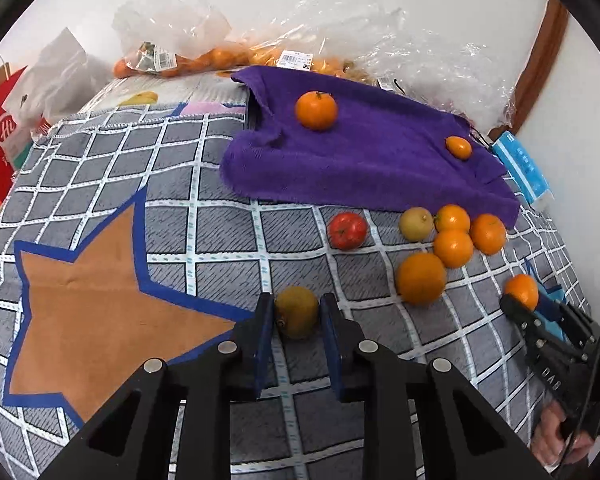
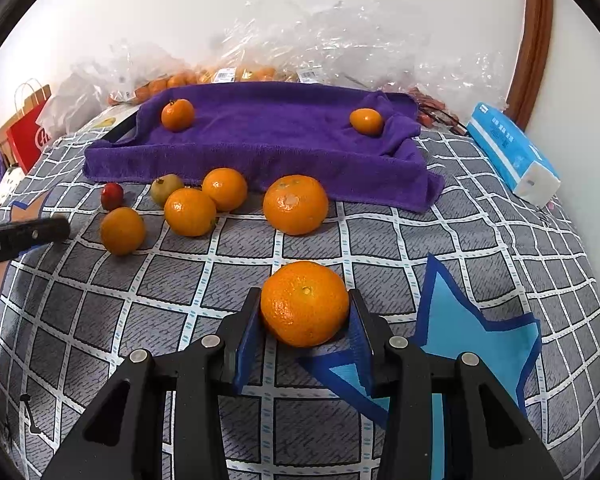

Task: Organize fruits
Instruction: 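Close the left gripper on the small yellow-green pear while the right gripper holds the tangerine, then lift and carry the tangerine and pear in both grippers toward the towel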

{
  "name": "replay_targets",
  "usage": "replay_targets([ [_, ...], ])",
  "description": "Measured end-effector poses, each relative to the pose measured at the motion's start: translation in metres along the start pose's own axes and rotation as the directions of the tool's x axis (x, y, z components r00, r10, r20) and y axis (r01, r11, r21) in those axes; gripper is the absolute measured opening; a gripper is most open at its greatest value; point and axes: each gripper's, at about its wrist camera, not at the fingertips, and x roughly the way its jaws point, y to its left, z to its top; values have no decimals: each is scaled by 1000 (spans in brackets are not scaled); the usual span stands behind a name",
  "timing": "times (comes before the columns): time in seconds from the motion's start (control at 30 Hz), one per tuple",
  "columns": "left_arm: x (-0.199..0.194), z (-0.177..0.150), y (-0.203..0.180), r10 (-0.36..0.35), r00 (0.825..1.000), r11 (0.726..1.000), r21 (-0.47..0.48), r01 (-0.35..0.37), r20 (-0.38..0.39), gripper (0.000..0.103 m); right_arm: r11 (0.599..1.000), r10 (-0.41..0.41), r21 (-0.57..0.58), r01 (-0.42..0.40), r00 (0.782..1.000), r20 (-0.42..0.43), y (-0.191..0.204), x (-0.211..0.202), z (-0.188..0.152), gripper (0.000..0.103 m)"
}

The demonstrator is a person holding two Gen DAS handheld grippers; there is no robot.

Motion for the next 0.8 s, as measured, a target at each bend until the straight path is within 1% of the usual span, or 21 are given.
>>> replay_targets([
  [0.17, 3, -3, 0, 15, 998, 1000, 13, -16, 62, 23, 1000, -3, -1, 3, 1000, -1, 0, 0, 0, 41],
  [0.27, 5, -2, -4, 31, 997, 999, 32, -34, 73, 22, 1000, -13, -6, 13, 1000, 1, 1, 0, 0, 41],
  [0.33, 5, -2, -3, 23, 997, 999, 26, -25, 72, 22, 1000, -18, -8, 18, 1000, 3, 2, -1, 0, 41],
  [0.47, 5, -1, 6, -21, 997, 1000, -15, 22, 74, 23, 999, -29, -13, 29, 1000, 3, 3, -1, 0, 41],
  [0.57, 5, -2, 7, -29, 997, 999, -25, 31, 77, 23, 999, -43, -24, 44, 999, 5, 6, -1, 0, 41],
  [0.7, 5, -2, 4, -20, 997, 1000, -16, 21, 78, 22, 998, -48, -27, 48, 999, 4, 6, -1, 0, 41],
  [0.8, 4, -2, 6, -43, 996, 998, -31, 45, 84, 22, 999, -46, -25, 46, 999, 5, 5, -1, 0, 41],
])
